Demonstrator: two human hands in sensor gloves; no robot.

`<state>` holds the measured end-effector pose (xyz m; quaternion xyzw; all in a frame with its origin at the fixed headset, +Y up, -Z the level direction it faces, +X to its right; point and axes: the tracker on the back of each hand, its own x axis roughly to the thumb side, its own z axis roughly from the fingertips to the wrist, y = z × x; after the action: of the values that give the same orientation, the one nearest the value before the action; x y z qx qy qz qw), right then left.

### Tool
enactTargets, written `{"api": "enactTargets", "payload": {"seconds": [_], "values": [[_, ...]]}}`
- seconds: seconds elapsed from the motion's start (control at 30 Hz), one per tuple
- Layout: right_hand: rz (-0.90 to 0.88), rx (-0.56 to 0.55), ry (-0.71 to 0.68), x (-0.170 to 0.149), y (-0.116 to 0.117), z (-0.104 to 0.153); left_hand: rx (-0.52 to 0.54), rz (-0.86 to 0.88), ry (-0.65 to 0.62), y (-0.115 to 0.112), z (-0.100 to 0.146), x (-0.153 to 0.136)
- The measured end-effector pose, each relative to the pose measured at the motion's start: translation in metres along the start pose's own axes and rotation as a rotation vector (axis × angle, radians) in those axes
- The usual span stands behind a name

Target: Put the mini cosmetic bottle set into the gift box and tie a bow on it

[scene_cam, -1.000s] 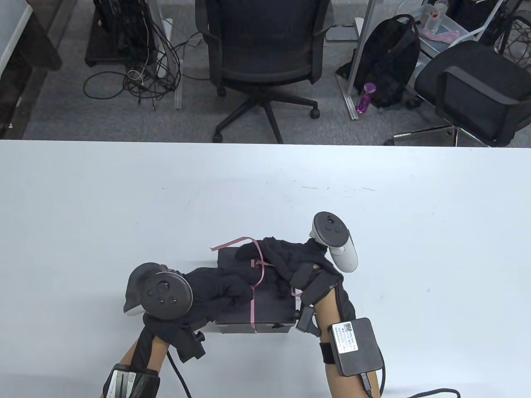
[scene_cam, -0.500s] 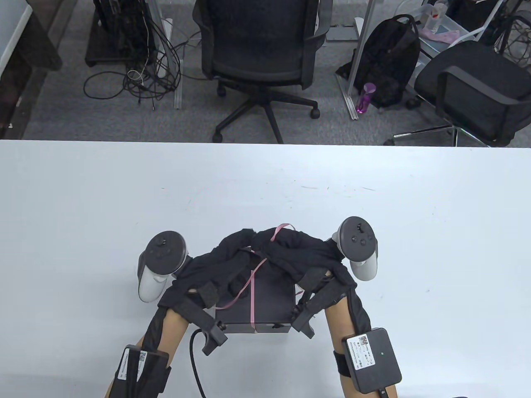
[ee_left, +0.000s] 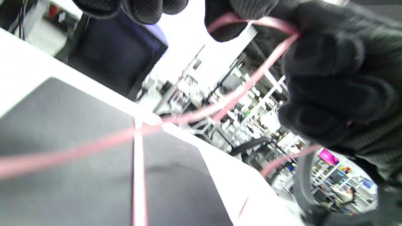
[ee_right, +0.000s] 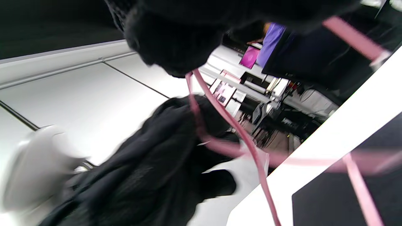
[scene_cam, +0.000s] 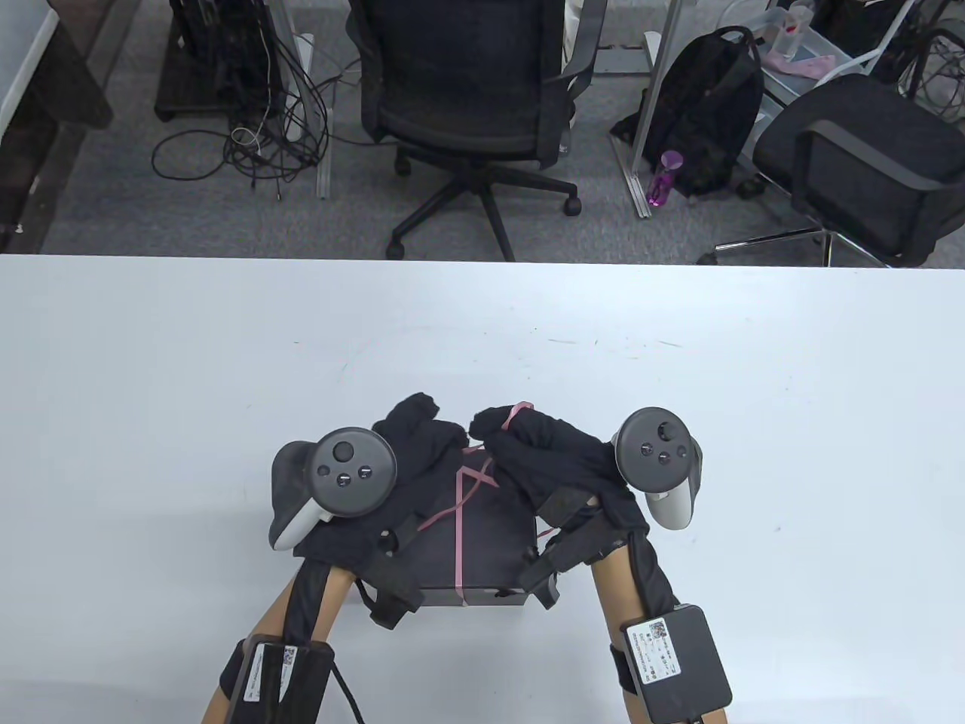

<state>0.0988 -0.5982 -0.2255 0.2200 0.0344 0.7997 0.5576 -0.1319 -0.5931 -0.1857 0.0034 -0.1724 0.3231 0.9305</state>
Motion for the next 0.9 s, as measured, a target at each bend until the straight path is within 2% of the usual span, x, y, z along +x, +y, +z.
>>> {"api": "enactTargets", "payload": {"seconds": [0.1,0.27,0.37,0.43,0.57,0.7,0.8,0.87,0.9], "values": [[0.053,-0.016,0.008,0.002,0.002,0.001,0.026,-0.036,-0.068,0.009,0.011,0.012],[0.037,-0.005,-0.015,0.008,0.008,0.002,-0.098,-0.064,-0.143,0.005,0.029,0.032],[0.052,-0.015,-0.025,0.009,0.006,0.004,-0.117,-0.095,-0.171,0.003,0.034,0.03],[0.05,-0.006,-0.035,0.009,0.004,0.006,-0.079,-0.036,-0.144,0.006,0.034,0.02],[0.039,0.019,-0.056,0.012,0.002,0.009,-0.002,0.27,-0.107,0.002,0.02,-0.012],[0.068,0.035,-0.07,0.015,0.004,0.01,-0.136,0.402,-0.071,-0.012,-0.004,-0.039],[0.078,0.024,-0.079,0.016,0.004,0.01,-0.199,0.455,0.01,-0.016,-0.016,-0.054],[0.096,0.003,-0.08,0.014,0.003,0.009,-0.317,0.456,0.042,-0.017,-0.02,-0.059],[0.102,-0.002,-0.074,0.012,0.003,0.008,-0.412,0.464,0.051,-0.019,-0.022,-0.061]]}}
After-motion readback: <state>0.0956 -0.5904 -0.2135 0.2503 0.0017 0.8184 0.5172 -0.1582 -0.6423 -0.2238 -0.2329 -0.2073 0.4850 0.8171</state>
